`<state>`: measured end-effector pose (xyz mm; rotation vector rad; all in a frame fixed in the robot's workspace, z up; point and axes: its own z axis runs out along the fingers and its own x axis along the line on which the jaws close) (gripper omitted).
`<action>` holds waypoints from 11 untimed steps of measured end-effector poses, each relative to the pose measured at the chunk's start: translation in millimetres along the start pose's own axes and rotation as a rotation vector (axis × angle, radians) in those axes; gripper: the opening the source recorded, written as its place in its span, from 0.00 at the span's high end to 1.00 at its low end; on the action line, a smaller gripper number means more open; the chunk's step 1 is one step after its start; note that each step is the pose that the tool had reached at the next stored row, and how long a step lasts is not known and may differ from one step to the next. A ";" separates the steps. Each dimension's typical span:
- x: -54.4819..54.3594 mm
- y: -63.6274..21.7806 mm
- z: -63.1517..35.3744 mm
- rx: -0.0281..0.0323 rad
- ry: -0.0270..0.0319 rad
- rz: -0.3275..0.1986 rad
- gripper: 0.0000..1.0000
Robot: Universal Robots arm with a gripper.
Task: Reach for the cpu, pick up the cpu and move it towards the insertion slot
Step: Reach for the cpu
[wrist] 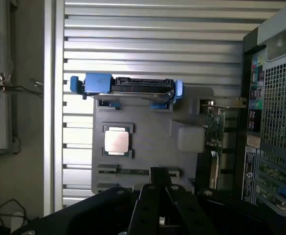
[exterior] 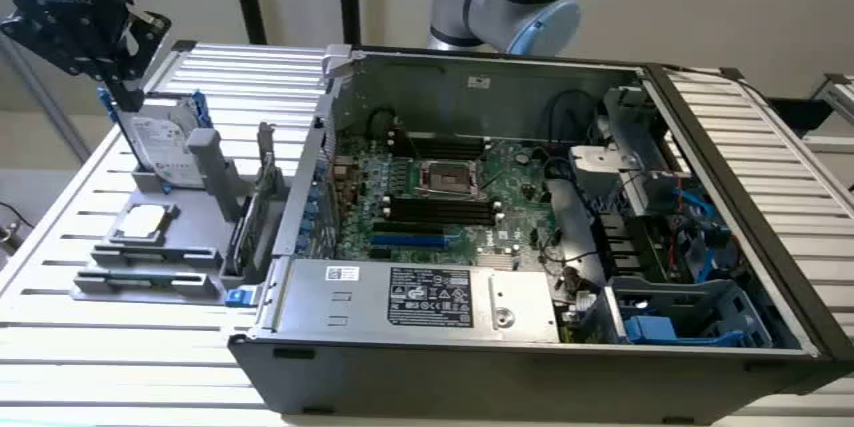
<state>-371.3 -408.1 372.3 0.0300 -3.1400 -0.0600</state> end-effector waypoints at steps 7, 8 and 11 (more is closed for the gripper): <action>0.0 0.0 0.0 0.0000 0.0000 0.000 0.89; 0.0 0.0 0.0 0.0000 0.0000 0.000 0.89; 0.1 0.0 0.0 0.0000 0.0000 0.000 0.89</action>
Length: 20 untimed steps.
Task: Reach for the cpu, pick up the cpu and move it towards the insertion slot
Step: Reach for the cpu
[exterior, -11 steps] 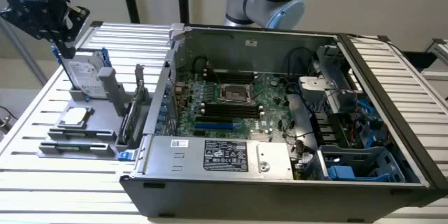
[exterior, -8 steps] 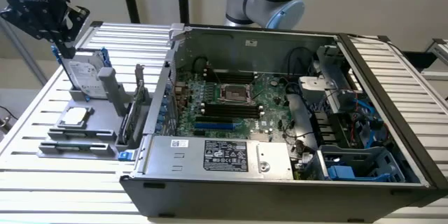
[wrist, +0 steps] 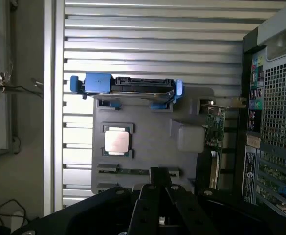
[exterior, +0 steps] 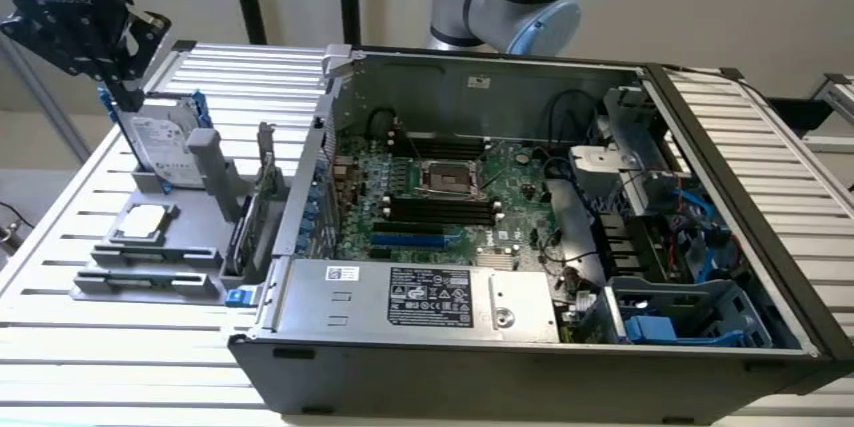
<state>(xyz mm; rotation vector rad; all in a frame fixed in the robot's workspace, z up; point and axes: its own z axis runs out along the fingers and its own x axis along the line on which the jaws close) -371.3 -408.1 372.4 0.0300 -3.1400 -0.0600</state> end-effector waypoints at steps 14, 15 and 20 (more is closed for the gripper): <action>53.0 13.7 11.1 0.0003 -0.0028 0.005 0.89; 56.2 15.0 12.3 0.0003 -0.0029 0.006 0.89; 62.5 17.9 14.8 0.0004 -0.0031 0.008 0.89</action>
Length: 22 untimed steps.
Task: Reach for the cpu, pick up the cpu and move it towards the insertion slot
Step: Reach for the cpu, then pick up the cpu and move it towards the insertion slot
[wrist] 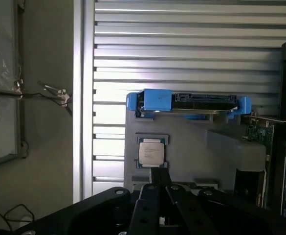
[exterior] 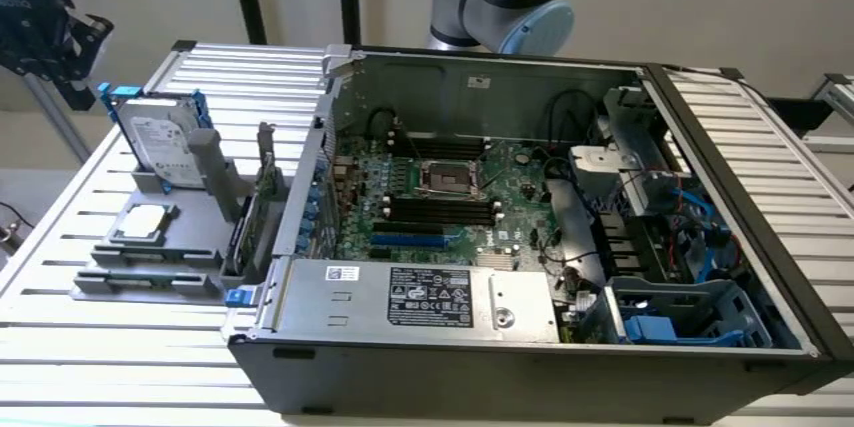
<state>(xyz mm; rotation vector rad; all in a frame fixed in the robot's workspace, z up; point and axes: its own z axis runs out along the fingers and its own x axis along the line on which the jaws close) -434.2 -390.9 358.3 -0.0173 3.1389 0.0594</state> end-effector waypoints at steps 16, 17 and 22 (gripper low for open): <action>0.1 0.0 0.0 0.0001 0.0001 0.000 0.70; 0.1 0.0 0.0 0.0001 0.0001 0.000 0.70; 0.1 0.0 0.0 0.0001 0.0001 0.000 0.47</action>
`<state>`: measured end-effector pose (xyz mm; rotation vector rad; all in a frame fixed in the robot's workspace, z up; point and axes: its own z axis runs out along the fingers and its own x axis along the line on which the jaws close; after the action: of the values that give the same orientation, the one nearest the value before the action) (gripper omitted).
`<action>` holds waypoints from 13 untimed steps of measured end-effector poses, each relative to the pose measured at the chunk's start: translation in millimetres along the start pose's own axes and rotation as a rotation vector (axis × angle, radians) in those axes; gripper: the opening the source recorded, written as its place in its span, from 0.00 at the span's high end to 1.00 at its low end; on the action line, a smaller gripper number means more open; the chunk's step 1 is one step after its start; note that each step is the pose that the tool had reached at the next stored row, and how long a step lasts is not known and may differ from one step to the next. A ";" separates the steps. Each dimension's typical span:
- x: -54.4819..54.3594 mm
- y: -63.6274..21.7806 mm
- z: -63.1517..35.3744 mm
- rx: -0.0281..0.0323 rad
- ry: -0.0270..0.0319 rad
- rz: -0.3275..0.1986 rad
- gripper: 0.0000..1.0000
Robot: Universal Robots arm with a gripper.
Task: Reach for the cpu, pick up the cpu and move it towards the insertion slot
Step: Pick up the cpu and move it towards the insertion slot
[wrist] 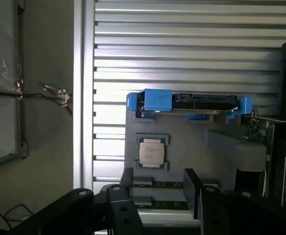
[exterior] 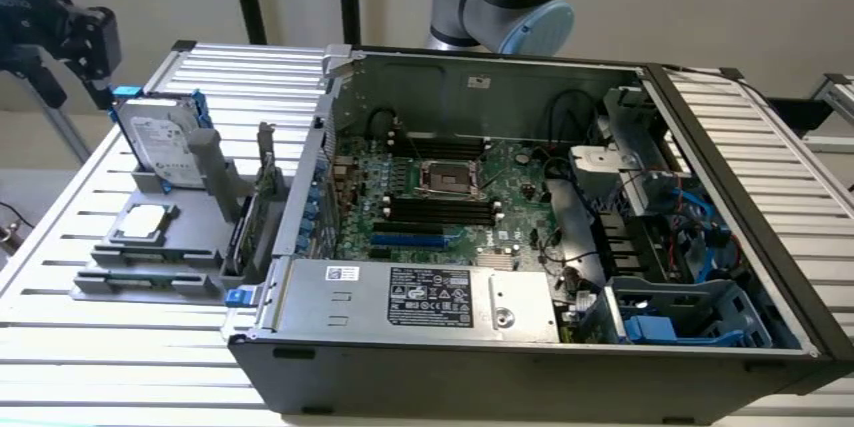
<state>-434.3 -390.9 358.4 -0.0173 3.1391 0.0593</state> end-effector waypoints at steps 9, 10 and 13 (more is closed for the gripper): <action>-3.6 -2.7 5.2 -0.0001 0.0001 0.000 0.29; -4.7 -3.8 7.0 -0.0001 0.0001 0.000 0.29; -5.6 -6.9 12.3 0.0000 0.0002 0.000 0.29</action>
<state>-428.5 -397.3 345.8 -0.0172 3.1393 0.0594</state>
